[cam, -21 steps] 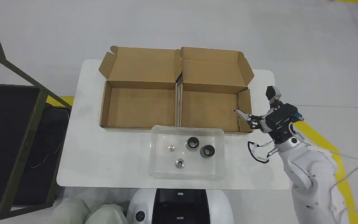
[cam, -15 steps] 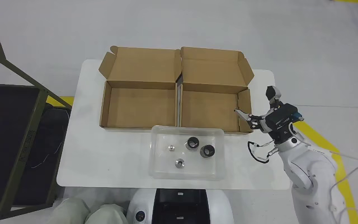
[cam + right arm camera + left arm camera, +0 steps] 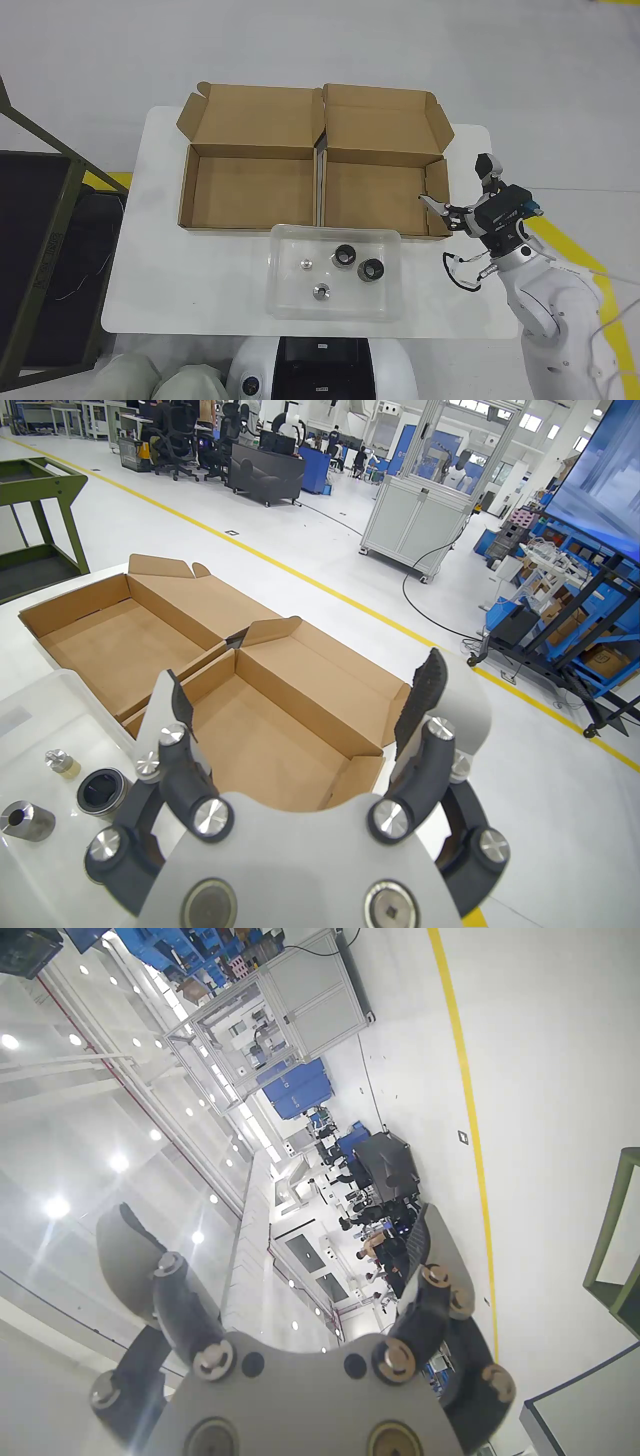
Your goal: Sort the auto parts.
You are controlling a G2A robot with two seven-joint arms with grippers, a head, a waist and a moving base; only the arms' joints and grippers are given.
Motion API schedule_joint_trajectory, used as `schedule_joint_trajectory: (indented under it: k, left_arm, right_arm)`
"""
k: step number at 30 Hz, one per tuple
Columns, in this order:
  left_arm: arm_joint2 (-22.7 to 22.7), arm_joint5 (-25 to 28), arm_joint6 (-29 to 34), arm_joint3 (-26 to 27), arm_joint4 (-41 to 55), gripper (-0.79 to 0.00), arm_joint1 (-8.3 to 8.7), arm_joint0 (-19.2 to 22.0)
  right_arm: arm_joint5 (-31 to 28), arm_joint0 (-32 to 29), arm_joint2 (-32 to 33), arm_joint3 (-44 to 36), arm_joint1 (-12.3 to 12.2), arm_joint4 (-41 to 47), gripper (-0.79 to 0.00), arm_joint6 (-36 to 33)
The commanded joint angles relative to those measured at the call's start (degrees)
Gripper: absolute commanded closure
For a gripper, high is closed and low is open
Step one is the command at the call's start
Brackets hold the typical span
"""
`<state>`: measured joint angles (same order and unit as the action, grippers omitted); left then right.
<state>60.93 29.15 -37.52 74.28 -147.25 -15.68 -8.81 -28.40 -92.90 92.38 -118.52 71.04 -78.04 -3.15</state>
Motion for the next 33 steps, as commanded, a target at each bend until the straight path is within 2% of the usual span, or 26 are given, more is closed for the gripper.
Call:
schedule_joint_trajectory:
  k: [1,13,22,33]
  left_arm:
    - [0.0,0.0,0.0,0.0,0.0,-0.785,0.00,0.0]
    - [0.0,0.0,0.0,0.0,0.0,-0.785,0.00,0.0]
    - [0.0,0.0,0.0,0.0,0.0,-0.785,0.00,0.0]
    - [0.0,0.0,0.0,0.0,0.0,-0.785,0.00,0.0]
  right_arm:
    - [0.0,0.0,0.0,0.0,0.0,0.0,-0.785,0.0]
    - [-1.0,0.8,-1.8,-0.2,-0.2,-2.1,-0.785,-2.4]
    - [-8.2,3.1,-7.0,0.6,-0.8,-3.9,-0.785,-7.4]
    - [-14.4,4.2,-12.7,2.1,-1.4,-6.8,-0.785,-13.5]
